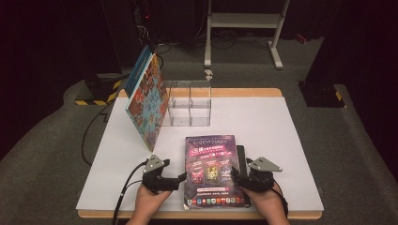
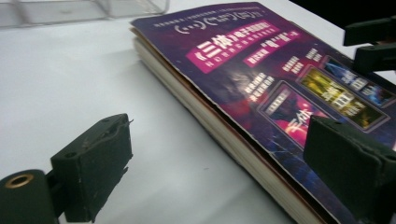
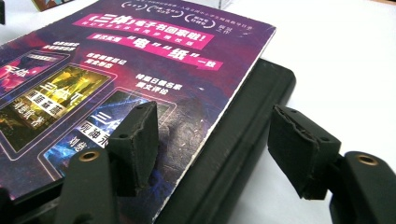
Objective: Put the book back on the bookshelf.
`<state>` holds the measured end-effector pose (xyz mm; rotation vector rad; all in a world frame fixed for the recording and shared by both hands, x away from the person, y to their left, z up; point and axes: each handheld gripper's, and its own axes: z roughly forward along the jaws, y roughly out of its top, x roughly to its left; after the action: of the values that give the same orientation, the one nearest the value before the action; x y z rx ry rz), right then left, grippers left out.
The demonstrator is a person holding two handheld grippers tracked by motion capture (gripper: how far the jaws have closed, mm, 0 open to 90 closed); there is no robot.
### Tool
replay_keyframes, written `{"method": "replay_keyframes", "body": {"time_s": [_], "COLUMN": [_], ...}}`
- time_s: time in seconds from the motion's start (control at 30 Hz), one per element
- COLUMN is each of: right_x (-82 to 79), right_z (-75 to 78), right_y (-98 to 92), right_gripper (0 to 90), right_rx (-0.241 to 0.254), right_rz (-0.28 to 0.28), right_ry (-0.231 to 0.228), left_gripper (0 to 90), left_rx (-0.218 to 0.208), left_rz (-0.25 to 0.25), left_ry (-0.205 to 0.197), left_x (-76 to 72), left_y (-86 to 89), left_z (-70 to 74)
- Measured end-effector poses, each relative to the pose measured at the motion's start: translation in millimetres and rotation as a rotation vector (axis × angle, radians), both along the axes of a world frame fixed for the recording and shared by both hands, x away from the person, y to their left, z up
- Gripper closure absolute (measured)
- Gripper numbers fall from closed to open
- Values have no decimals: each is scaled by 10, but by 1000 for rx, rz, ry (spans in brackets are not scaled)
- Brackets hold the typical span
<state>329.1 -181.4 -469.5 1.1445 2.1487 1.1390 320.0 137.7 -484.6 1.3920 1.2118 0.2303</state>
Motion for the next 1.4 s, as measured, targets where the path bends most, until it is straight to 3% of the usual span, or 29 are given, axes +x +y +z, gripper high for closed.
{"method": "replay_keyframes", "body": {"time_s": [0.3,0.43,0.5,0.73,0.93,0.97,1.13,1.33,1.4], "right_x": [-39,-58,-73,-47,-21,-16,4,5,3], "right_z": [16,14,12,6,-7,-10,-29,-53,-55], "right_y": [-129,-129,-103,14,-52,-72,-115,-97,-82], "right_gripper": [348,380,369,297,268,256,221,203,199], "right_rx": [-20,-21,-24,6,36,44,79,110,112], "right_rz": [-24,-22,-20,8,-14,-19,-23,1,5], "right_ry": [-13,-28,-42,-28,-10,-4,24,58,59], "left_gripper": [88,58,53,69,66,66,73,81,77], "left_rx": [-8,-27,-24,7,20,32,13,7,-15], "left_rz": [-98,-92,-88,-107,-121,-130,-111,-99,-107], "left_ry": [56,86,82,57,30,27,-3,26,58], "left_x": [102,162,165,147,172,172,159,107,73], "left_y": [-372,-417,-436,-505,-641,-646,-625,-487,-469], "left_z": [-62,-69,-66,-37,7,11,23,-21,-52]}}
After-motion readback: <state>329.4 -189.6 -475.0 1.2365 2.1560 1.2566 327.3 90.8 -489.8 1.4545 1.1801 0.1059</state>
